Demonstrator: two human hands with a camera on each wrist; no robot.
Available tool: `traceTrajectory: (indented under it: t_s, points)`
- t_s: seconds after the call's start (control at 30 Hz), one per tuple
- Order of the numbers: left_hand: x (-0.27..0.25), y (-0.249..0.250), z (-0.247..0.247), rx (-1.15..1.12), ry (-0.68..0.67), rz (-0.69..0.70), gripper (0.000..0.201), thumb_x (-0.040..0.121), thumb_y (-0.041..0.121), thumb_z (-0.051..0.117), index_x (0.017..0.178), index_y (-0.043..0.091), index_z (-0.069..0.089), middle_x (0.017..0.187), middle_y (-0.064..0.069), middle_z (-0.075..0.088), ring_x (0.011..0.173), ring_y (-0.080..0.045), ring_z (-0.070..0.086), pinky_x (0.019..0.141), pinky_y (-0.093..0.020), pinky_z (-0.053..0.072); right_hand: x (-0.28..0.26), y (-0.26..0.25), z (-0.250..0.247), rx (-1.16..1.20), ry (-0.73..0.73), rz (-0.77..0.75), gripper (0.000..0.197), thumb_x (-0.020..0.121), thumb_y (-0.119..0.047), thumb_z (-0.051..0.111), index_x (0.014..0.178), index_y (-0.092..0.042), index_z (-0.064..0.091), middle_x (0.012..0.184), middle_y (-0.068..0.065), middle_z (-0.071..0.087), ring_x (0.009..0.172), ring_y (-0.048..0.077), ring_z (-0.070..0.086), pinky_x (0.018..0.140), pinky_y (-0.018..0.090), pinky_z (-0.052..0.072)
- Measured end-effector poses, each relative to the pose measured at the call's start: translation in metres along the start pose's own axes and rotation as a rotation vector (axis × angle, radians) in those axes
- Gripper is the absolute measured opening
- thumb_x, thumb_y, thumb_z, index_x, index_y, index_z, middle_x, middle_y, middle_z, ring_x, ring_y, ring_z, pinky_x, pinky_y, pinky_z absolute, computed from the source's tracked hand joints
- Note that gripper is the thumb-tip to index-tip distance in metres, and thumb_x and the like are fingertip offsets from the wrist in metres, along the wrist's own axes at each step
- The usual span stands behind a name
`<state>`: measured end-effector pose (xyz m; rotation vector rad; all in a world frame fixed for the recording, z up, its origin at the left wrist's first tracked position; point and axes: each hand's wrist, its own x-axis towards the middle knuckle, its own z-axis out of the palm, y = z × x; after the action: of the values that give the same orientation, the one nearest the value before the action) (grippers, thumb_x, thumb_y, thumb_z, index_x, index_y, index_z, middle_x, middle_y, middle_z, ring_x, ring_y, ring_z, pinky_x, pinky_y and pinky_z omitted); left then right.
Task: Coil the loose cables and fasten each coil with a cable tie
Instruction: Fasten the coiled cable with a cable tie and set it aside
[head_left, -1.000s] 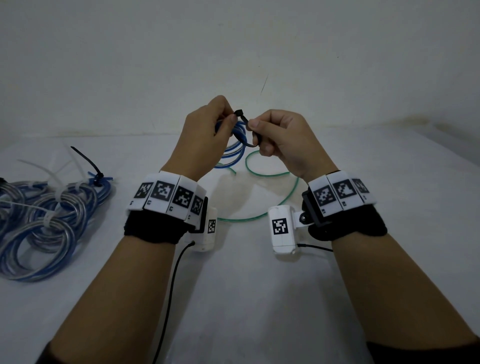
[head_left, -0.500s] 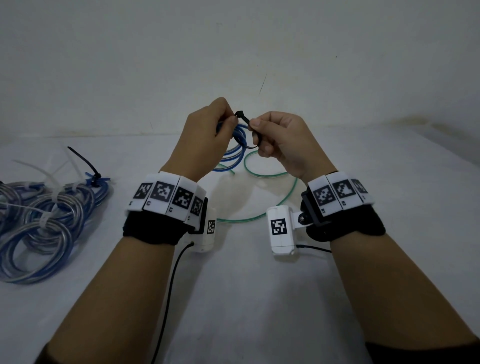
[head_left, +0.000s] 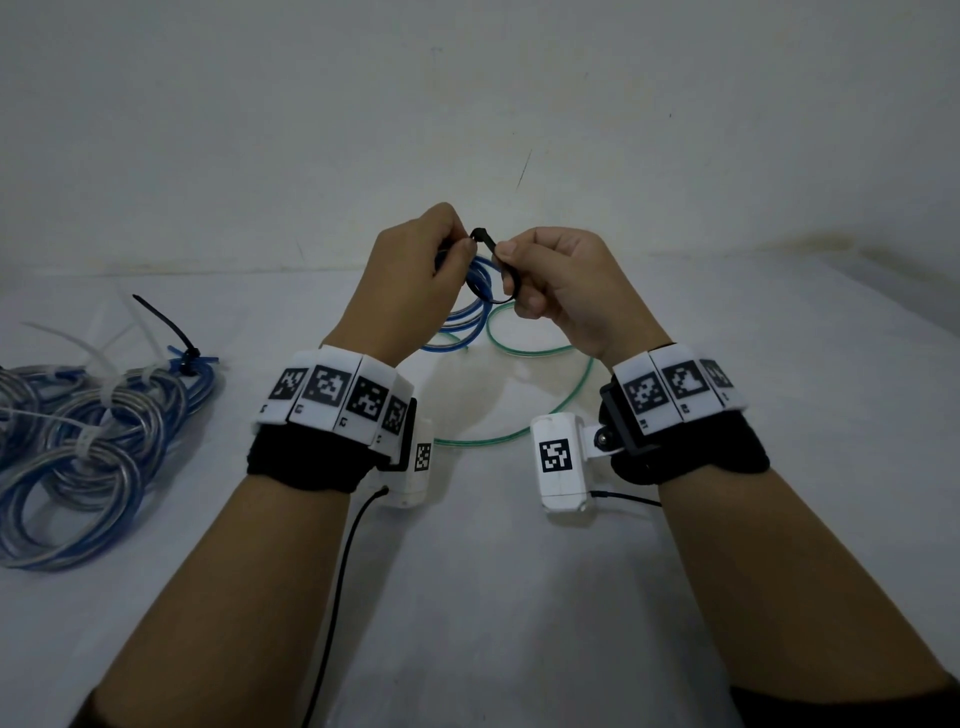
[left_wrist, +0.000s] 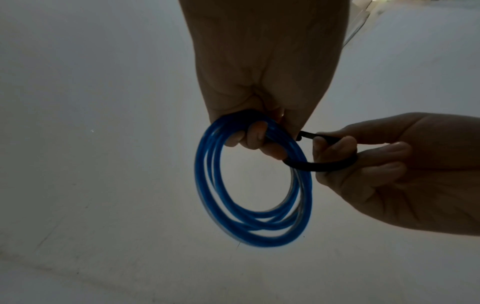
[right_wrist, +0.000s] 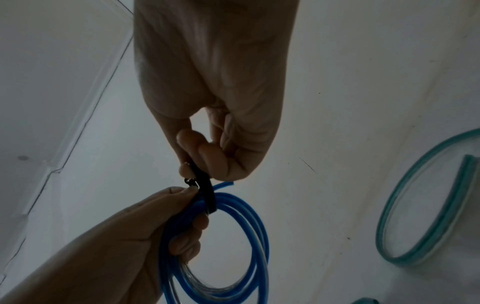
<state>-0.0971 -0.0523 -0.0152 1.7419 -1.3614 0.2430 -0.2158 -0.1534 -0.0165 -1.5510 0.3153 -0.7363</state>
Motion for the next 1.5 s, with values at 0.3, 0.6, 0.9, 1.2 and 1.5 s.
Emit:
traceTrajectory:
  t_s: [0.3,0.6,0.9,1.2,1.5]
  points:
    - [0.001,-0.001,0.001,-0.008,-0.006,0.008,0.017,0.094,0.017,0.046,0.086,0.004,0.054,0.077,-0.014,0.064,0.069,-0.026,0.055,0.058,-0.026,0.037,0.000,0.000,0.000,0.018,0.000,0.012,0.021,0.090,-0.004,0.055,0.070,-0.003,0.060,0.056,0.007,0.054,0.038,0.010,0.036,0.042,0.019,0.033]
    - [0.002,-0.003,0.000,0.079,-0.035,0.133,0.012,0.092,0.012,0.048,0.084,0.003,0.052,0.074,-0.007,0.059,0.060,-0.011,0.045,0.058,-0.013,0.034,0.000,-0.003,0.002,0.057,0.043,0.057,0.021,0.091,-0.004,0.054,0.070,-0.001,0.058,0.059,0.010,0.051,0.037,0.008,0.035,0.041,0.018,0.032]
    - [0.002,-0.003,0.000,0.121,-0.061,0.225,0.009,0.091,0.011,0.048,0.083,0.008,0.051,0.075,-0.005,0.058,0.067,-0.019,0.048,0.060,-0.025,0.032,-0.001,-0.009,0.001,-0.049,0.020,0.016,0.010,0.092,-0.015,0.056,0.091,-0.010,0.064,0.063,0.001,0.058,0.041,0.008,0.043,0.047,0.020,0.042]
    - [-0.001,0.003,-0.001,-0.037,-0.174,0.225,0.012,0.093,0.014,0.046,0.087,0.009,0.056,0.079,-0.001,0.065,0.072,-0.014,0.059,0.066,-0.022,0.043,0.013,-0.016,-0.002,0.056,0.196,0.178,0.020,0.089,-0.011,0.059,0.071,-0.016,0.052,0.074,-0.002,0.056,0.051,0.009,0.043,0.042,0.018,0.032]
    - [0.001,-0.001,-0.002,-0.110,-0.174,0.092,0.016,0.096,0.015,0.044,0.090,0.011,0.059,0.079,0.005,0.061,0.073,-0.005,0.054,0.063,-0.006,0.036,0.023,-0.018,0.007,-0.020,0.241,0.240,0.017,0.093,-0.021,0.056,0.079,-0.011,0.056,0.071,0.002,0.061,0.058,0.013,0.053,0.051,0.023,0.040]
